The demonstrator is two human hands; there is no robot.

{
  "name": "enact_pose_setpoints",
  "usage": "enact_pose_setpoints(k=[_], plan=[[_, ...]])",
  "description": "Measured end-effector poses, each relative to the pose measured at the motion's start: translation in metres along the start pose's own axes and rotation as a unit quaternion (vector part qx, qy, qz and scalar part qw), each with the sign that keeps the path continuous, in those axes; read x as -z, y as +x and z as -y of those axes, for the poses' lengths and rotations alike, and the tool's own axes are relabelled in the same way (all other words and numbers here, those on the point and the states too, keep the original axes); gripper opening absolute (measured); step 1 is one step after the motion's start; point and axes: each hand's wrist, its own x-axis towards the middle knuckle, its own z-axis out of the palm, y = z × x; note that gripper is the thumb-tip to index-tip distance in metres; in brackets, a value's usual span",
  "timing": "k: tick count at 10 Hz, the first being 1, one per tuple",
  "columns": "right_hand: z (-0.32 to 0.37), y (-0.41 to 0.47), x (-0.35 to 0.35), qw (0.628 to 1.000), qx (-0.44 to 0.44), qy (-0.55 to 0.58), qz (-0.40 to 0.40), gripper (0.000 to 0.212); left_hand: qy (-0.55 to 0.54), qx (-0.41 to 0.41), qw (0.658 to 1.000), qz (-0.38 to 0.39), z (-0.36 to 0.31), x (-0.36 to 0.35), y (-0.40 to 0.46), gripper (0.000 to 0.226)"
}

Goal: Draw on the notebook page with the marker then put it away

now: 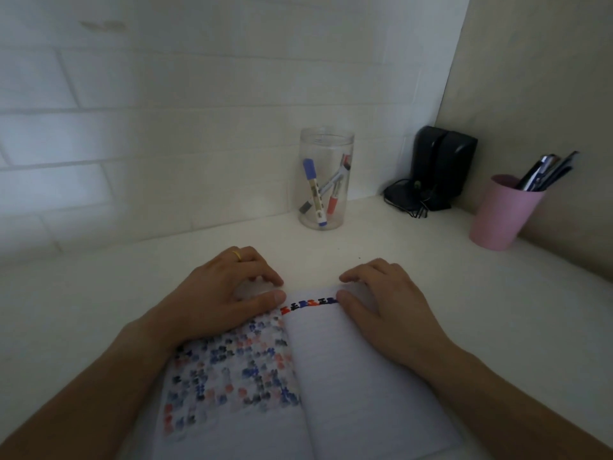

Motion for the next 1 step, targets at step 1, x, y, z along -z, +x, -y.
enact_pose_setpoints(k=[1], plan=[[0.0071, 0.0041, 0.0039, 0.999, -0.006, 0.023, -0.030, 0.026, -0.010, 0.008, 1.000, 0.003, -0.0018, 0.0016, -0.0014, 0.055]])
